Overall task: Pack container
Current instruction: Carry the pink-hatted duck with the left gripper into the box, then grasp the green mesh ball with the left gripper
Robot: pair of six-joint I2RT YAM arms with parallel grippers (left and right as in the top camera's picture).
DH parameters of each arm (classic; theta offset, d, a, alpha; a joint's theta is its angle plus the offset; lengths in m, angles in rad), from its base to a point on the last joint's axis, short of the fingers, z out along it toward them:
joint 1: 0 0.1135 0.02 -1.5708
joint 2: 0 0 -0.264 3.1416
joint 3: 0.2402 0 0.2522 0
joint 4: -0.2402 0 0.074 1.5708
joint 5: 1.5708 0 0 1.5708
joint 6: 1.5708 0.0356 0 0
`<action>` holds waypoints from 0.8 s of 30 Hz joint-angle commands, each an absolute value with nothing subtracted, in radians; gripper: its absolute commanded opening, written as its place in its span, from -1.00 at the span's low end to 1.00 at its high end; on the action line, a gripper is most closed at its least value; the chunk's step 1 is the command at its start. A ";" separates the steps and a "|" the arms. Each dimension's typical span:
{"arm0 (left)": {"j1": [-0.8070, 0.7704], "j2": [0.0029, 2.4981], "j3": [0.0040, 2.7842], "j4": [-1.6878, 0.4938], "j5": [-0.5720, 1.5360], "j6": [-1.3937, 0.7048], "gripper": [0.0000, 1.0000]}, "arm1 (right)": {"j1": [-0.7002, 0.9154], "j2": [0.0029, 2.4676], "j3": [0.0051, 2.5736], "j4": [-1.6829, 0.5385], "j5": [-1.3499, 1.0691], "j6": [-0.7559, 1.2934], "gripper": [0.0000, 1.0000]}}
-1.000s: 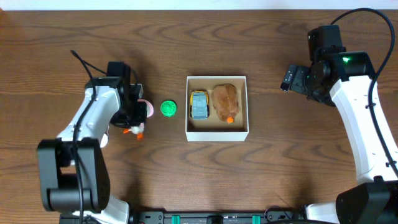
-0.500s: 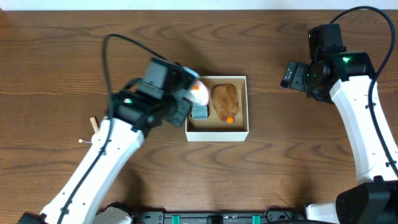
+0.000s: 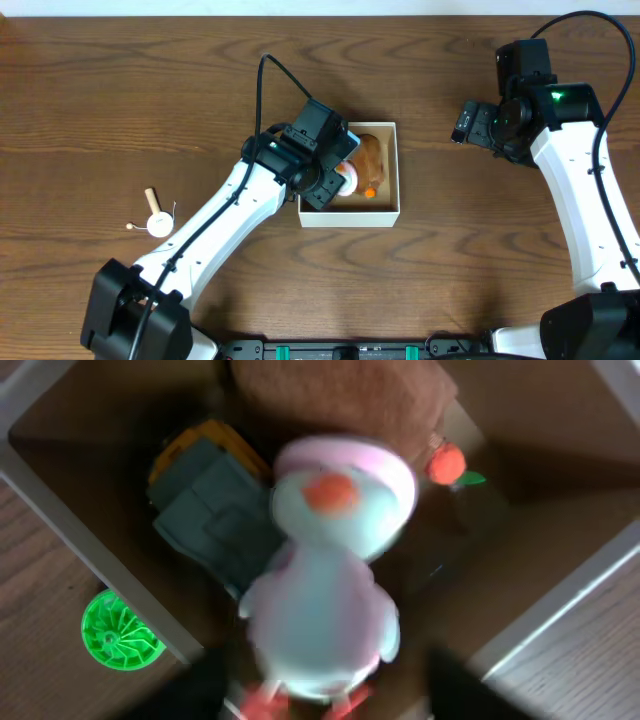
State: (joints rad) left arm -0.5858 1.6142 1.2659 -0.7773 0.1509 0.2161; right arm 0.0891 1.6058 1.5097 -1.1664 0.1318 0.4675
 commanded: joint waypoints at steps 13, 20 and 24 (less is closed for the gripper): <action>-0.409 1.415 1.269 -0.790 -0.020 0.006 0.96 | 0.083 1.607 1.508 -1.166 0.170 0.477 0.99; -0.195 1.541 1.269 -0.720 0.004 -0.224 0.96 | 0.083 1.607 1.508 -1.167 0.169 0.477 0.98; -0.179 1.666 1.269 -0.684 0.045 -0.223 0.96 | 0.084 1.607 1.508 -1.168 0.168 0.477 0.99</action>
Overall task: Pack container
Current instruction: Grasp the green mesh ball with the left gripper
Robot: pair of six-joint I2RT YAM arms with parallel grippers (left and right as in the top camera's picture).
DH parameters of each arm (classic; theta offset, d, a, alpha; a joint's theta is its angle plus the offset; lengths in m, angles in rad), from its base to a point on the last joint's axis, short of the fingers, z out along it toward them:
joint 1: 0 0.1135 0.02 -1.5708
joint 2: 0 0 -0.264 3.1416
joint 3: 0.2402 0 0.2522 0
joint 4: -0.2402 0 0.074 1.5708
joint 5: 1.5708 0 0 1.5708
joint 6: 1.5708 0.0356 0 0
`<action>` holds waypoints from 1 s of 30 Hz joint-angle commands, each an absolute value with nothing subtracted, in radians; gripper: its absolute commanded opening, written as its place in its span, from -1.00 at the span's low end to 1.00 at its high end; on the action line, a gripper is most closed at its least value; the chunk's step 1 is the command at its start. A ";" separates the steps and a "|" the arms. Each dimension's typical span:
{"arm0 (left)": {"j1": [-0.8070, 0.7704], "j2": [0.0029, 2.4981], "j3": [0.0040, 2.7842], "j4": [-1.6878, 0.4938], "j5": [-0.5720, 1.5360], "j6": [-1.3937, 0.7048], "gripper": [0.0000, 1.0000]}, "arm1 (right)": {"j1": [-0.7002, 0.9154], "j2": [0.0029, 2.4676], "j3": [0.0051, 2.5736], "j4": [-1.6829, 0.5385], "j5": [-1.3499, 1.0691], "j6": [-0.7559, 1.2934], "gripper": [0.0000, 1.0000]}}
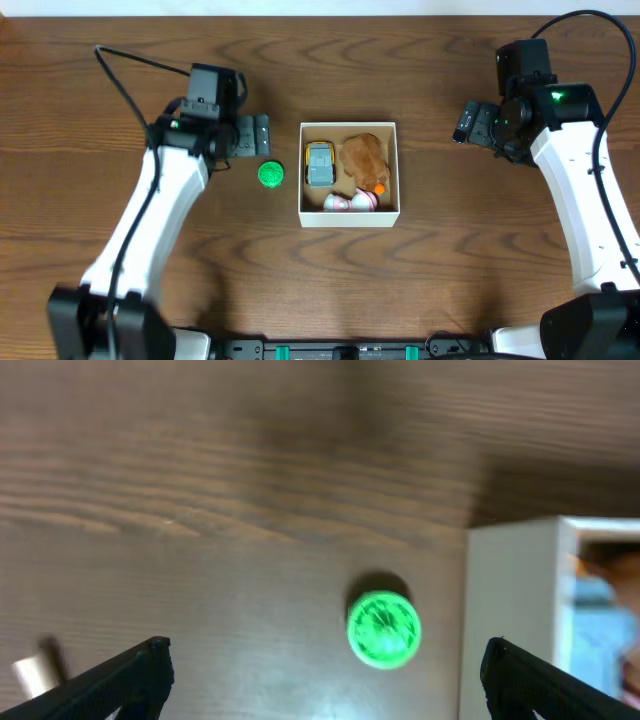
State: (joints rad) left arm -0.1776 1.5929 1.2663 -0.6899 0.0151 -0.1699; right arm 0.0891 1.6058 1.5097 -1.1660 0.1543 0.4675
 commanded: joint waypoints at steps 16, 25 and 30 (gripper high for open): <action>-0.200 1.940 1.269 -0.691 0.072 -0.242 0.96 | 0.083 1.607 1.474 -1.155 0.168 0.477 0.98; -0.260 1.942 1.266 -0.705 0.072 -0.242 0.96 | 0.083 1.607 1.468 -1.147 0.168 0.477 0.98; -0.281 1.942 1.266 -0.699 0.071 -0.242 0.96 | 0.083 1.607 1.468 -1.149 0.169 0.477 0.99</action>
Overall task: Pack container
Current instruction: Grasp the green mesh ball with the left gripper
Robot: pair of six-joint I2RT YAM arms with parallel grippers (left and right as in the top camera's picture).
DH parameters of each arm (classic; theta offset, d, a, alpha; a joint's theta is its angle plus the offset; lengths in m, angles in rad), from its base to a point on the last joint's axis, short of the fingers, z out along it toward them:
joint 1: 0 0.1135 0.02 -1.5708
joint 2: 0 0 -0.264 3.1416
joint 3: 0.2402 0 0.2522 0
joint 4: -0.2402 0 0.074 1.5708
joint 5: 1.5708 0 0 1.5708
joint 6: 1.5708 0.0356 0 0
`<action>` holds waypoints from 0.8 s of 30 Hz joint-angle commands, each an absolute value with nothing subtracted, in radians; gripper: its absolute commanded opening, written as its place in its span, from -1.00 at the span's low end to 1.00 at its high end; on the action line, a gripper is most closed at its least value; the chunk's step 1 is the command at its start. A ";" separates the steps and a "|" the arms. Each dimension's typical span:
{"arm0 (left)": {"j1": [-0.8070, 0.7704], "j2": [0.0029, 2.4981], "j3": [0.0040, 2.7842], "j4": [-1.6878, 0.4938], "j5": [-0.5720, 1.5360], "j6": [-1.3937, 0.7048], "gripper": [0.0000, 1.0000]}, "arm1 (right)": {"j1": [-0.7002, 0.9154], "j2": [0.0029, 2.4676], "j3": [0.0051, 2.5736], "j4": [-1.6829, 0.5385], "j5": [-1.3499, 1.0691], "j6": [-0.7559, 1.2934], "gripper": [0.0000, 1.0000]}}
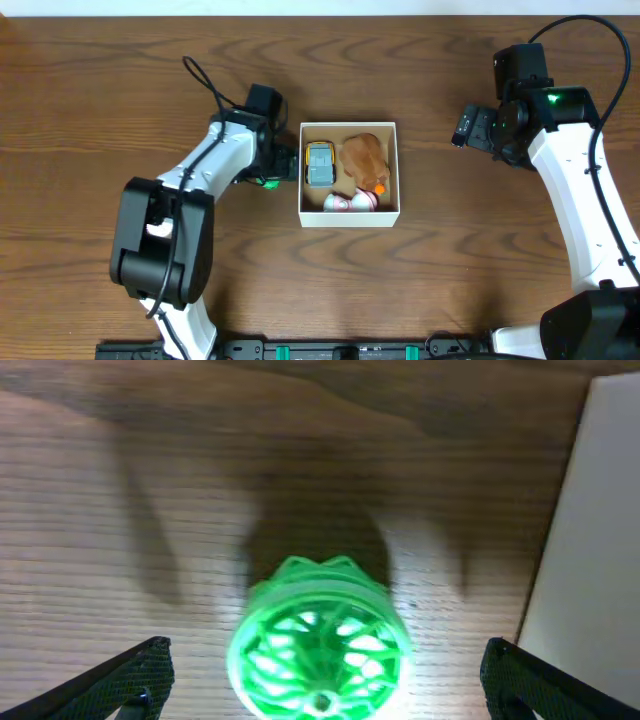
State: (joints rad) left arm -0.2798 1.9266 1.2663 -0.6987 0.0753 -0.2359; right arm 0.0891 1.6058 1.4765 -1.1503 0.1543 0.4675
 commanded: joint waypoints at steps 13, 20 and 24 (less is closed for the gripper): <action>-0.280 1.942 1.246 -0.682 0.059 -0.242 0.96 | 0.083 1.607 1.468 -1.153 0.168 0.477 0.99; -0.273 1.942 1.216 -0.659 0.025 -0.242 0.96 | 0.083 1.607 1.468 -1.160 0.168 0.477 0.98; -0.255 1.942 1.212 -0.656 0.025 -0.242 0.97 | 0.083 1.607 1.468 -1.163 0.168 0.477 0.99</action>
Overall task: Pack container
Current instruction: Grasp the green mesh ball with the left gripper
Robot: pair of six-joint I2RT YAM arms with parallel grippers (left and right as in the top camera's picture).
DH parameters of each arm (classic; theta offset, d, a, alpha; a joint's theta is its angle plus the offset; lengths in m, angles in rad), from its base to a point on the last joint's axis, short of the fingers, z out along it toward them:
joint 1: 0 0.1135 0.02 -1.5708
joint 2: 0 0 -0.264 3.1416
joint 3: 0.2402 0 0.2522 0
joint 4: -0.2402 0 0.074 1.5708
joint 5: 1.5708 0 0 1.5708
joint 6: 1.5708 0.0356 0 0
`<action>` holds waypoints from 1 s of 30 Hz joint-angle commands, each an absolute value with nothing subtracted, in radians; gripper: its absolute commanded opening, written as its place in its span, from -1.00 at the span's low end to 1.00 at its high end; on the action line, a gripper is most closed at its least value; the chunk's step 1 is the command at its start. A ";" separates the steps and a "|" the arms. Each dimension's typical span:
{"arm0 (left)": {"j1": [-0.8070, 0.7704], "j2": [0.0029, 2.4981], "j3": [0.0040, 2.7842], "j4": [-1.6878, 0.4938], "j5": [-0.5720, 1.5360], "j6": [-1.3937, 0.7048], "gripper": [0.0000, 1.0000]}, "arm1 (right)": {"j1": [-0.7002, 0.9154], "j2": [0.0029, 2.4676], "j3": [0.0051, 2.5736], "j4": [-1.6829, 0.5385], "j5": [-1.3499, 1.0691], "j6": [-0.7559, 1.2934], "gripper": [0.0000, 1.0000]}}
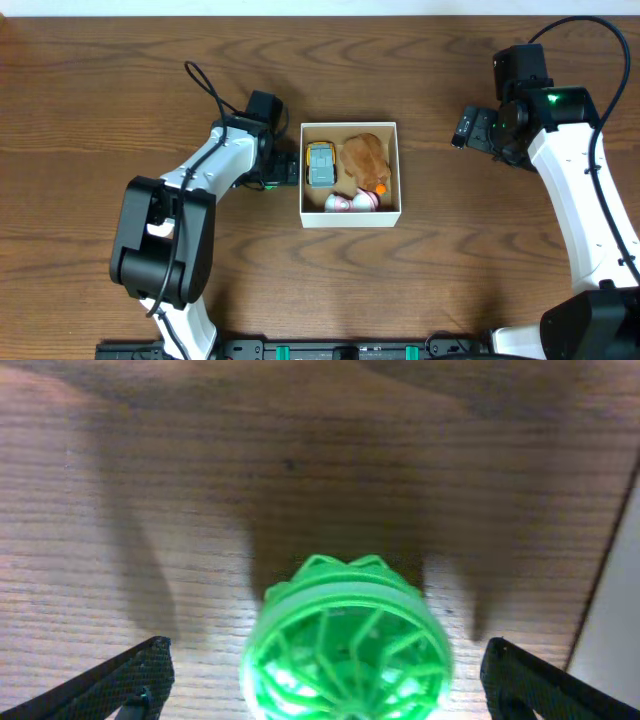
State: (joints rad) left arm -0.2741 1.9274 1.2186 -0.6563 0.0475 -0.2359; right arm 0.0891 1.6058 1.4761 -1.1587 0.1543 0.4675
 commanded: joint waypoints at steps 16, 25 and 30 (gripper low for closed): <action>-0.241 1.942 1.212 -0.645 0.026 -0.242 0.05 | 0.083 1.607 1.468 -1.163 0.168 0.477 0.98; -0.242 1.942 1.212 -0.646 0.026 -0.242 0.04 | 0.083 1.607 1.468 -1.163 0.169 0.477 0.98; -0.244 1.914 1.243 -0.698 0.025 -0.241 -0.15 | 0.083 1.607 1.468 -1.163 0.169 0.477 0.99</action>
